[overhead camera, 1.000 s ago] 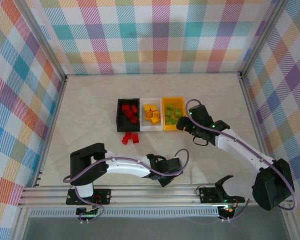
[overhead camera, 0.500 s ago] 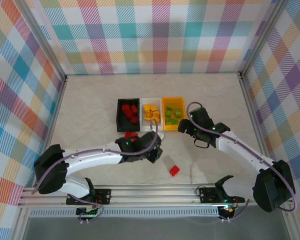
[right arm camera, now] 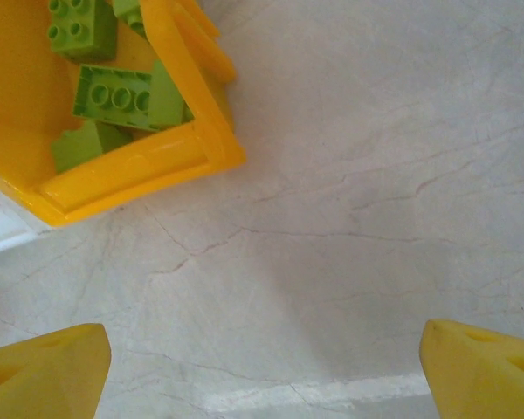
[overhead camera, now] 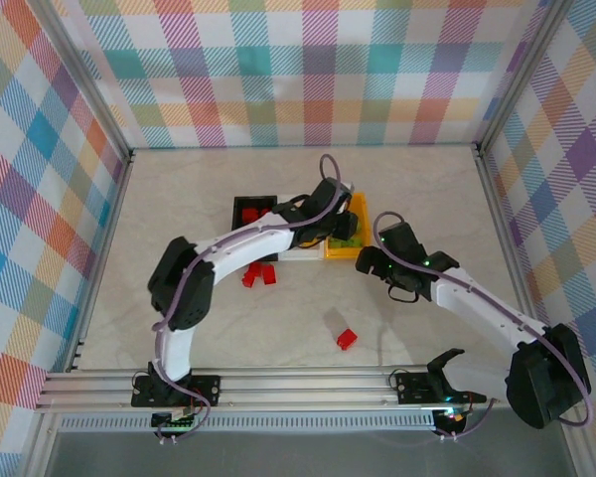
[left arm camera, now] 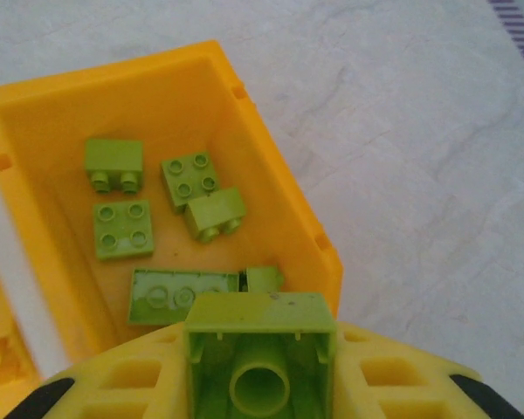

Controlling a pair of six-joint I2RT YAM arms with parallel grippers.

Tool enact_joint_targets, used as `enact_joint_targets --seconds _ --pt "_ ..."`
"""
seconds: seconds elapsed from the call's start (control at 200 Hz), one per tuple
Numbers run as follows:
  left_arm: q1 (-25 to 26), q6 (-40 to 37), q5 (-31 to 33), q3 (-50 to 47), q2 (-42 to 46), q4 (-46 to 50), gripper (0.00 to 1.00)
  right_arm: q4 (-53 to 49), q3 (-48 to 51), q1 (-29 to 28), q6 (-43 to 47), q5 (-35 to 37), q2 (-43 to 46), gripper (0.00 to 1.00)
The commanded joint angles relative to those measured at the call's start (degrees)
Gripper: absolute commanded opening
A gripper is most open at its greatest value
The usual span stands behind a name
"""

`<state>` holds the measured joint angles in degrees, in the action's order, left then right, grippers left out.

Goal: Sort the legos into containers by color

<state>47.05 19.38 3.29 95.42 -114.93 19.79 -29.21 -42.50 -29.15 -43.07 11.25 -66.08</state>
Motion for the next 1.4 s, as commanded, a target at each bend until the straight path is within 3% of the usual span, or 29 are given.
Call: enact_joint_targets --seconds 0.0,0.145,0.29,0.38,0.545,0.785,0.93,1.175,1.395 --pt "-1.3 1.6 -1.2 7.1 -4.8 5.9 0.38 -1.7 1.7 0.4 -0.8 -1.5 2.0 0.91" --pt "-1.5 2.6 -0.9 13.5 -8.0 8.4 0.62 -1.7 3.2 0.2 -0.2 -4.4 2.4 0.91" --pt "-1.6 3.8 -1.5 13.2 -3.8 7.3 0.80 -1.4 4.6 -1.7 -0.3 -6.3 2.8 0.91" --pt "-1.5 5.2 -3.1 7.4 2.9 3.7 0.86 -1.6 4.9 -4.6 0.1 -7.3 2.6 0.92" --pt "-1.5 8.0 -3.5 -11.7 19.8 -3.1 1.00 -2.5 6.2 -13.1 -0.9 -7.4 1.2 0.92" --pt "-1.0 13.5 2.8 -39.0 43.8 -1.4 1.00 -2.3 6.2 -24.9 -2.0 -7.1 -3.5 0.91" --pt "-1.0 17.2 7.2 -50.6 56.2 3.3 1.00 -2.8 4.5 -29.0 -1.8 -5.7 -7.0 0.89" --pt "-1.0 20.1 12.8 -56.1 66.7 12.4 1.00 -6.4 1.6 -33.7 -2.2 -3.7 -13.5 0.80" --pt "-1.1 20.7 15.4 -57.2 69.3 14.9 1.00 -5.2 0.5 -35.9 -2.8 -2.8 -15.1 0.54"
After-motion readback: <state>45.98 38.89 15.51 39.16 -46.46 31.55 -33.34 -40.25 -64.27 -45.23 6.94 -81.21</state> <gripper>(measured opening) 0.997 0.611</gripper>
